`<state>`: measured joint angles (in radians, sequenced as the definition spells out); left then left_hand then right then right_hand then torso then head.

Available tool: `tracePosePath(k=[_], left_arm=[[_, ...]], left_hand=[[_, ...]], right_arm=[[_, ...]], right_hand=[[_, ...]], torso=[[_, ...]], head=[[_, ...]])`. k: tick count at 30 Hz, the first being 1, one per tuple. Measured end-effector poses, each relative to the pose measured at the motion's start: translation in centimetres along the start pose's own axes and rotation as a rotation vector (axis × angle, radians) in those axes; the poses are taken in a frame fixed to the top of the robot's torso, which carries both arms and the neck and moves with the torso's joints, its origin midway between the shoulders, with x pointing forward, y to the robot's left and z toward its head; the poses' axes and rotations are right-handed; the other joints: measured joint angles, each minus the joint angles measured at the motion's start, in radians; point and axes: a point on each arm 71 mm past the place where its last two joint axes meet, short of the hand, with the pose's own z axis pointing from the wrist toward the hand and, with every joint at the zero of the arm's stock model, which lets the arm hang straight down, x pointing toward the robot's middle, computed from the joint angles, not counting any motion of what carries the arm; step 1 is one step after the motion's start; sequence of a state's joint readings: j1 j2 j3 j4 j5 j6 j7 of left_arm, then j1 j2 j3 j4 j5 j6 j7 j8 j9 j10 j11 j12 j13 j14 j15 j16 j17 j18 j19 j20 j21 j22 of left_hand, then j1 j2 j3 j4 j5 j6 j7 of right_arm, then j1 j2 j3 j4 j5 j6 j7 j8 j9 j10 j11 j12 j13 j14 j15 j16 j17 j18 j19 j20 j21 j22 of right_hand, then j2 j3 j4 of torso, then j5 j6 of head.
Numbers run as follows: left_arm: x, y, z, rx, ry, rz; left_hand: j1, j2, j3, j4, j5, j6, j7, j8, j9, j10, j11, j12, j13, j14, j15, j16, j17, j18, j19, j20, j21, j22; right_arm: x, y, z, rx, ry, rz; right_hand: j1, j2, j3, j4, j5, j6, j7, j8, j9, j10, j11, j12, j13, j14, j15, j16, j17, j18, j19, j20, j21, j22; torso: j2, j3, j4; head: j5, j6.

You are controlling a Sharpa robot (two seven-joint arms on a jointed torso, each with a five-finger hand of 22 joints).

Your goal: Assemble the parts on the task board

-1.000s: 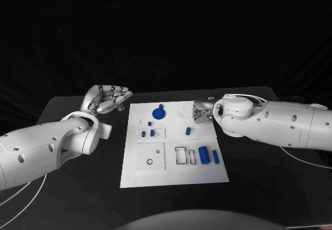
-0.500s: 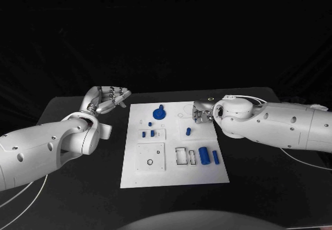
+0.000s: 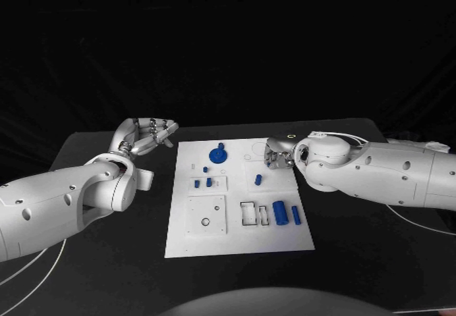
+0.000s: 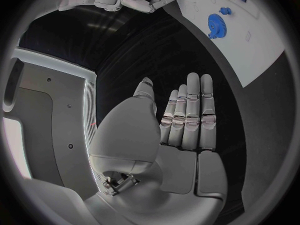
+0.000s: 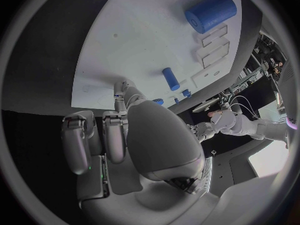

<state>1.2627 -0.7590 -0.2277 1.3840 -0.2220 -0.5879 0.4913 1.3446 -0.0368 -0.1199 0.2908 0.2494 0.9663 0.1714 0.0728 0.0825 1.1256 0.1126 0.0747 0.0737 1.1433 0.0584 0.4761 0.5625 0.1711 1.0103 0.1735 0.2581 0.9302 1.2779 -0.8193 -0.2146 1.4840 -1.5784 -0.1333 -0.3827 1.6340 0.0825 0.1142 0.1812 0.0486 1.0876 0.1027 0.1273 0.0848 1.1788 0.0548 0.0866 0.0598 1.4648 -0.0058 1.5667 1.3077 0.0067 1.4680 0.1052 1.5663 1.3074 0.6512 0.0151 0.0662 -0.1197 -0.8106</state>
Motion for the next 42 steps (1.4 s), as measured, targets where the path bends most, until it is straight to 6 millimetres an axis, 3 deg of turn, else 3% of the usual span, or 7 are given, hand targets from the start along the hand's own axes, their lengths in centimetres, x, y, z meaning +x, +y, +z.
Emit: tracePosePath(k=[19,28,42], left_arm=[[0.0,0.0,0.0,0.001,0.003,0.0],[0.0,0.0,0.1,0.002,0.005,0.003],[-0.1,0.1,0.2,0.004,0.003,0.012]], left_hand=[[0.004,0.004,0.0,0.0,0.0,0.0,0.0,0.0,0.001,0.0,0.0,0.0,0.001,0.004,-0.003,0.0,-0.003,0.0,0.004,-0.004,-0.005,-0.004],[0.004,0.004,0.0,0.0,0.0,0.0,0.0,0.0,0.001,0.0,0.0,0.0,0.001,0.004,-0.003,0.0,-0.003,0.0,0.003,-0.003,-0.005,-0.004],[0.008,0.008,0.0,0.0,0.0,0.0,0.0,0.0,0.001,0.0,0.0,0.0,0.001,0.007,0.0,0.0,-0.004,0.0,0.007,0.0,-0.005,-0.005]], right_arm=[[0.0,0.0,-1.0,-0.012,-0.07,0.054],[-1.4,0.3,-1.7,-0.032,-0.122,0.068],[-3.5,1.5,-2.7,-0.082,-0.184,0.079]], right_hand=[[-0.007,-0.007,0.004,-0.002,0.0,0.01,0.004,-0.001,0.002,0.004,0.004,-0.007,0.001,0.0,0.0,0.0,0.0,0.0,0.0,0.0,0.0,0.001],[-0.007,-0.007,0.006,0.001,-0.001,0.01,0.004,-0.005,0.003,0.01,0.003,-0.008,0.001,0.0,0.0,0.0,0.0,0.0,0.0,0.0,0.0,0.001],[-0.006,-0.009,0.009,-0.002,-0.003,0.009,0.004,-0.001,0.003,0.01,0.003,-0.008,0.001,0.0,0.0,0.0,0.0,0.0,0.0,0.0,0.0,0.0]], torso=[[-0.001,-0.0002,-0.0001],[-0.001,0.0,-0.0005],[-0.001,0.0,0.0011]], head=[[0.0,-0.001],[-0.006,-0.001],[-0.003,-0.005]])
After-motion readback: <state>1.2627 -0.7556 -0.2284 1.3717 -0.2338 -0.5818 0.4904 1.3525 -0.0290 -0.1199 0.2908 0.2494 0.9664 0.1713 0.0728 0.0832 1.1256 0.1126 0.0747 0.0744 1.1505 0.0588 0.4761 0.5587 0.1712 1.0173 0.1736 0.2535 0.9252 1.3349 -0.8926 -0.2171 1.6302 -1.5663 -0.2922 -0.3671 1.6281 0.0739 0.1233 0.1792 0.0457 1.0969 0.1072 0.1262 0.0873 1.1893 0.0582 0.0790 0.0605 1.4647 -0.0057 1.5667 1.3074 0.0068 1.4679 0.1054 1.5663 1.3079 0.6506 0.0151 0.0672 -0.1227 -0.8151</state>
